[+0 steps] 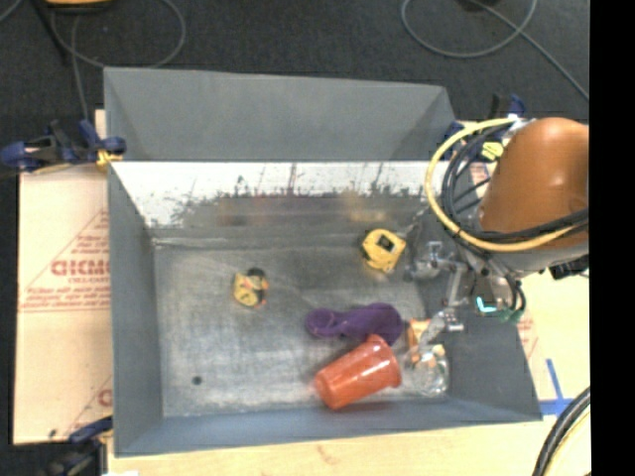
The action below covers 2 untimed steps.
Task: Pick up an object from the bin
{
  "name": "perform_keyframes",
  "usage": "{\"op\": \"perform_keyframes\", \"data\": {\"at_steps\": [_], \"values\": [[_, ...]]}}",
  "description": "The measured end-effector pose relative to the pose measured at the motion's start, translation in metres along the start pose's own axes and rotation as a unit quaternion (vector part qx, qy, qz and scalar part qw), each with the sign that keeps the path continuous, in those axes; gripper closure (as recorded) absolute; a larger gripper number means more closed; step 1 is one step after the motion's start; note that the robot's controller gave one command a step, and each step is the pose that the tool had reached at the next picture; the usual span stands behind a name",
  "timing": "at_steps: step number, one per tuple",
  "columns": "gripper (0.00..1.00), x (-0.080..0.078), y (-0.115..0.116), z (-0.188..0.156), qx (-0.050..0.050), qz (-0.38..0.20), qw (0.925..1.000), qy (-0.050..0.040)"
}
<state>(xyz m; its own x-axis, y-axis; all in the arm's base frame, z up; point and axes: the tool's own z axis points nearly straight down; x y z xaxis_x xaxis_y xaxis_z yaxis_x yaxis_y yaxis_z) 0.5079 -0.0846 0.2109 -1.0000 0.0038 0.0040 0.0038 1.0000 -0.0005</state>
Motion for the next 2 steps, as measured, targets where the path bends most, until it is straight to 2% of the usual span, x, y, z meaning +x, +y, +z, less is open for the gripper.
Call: {"op": "perform_keyframes", "data": {"at_steps": [1, 2], "values": [[0.0, -0.002, 0.0, -0.004, 0.0, -0.001, 1.0, -0.0039], [1.0, 0.003, 0.037, 0.099, 0.0, -0.05, 0.9987, -0.0101]]}}
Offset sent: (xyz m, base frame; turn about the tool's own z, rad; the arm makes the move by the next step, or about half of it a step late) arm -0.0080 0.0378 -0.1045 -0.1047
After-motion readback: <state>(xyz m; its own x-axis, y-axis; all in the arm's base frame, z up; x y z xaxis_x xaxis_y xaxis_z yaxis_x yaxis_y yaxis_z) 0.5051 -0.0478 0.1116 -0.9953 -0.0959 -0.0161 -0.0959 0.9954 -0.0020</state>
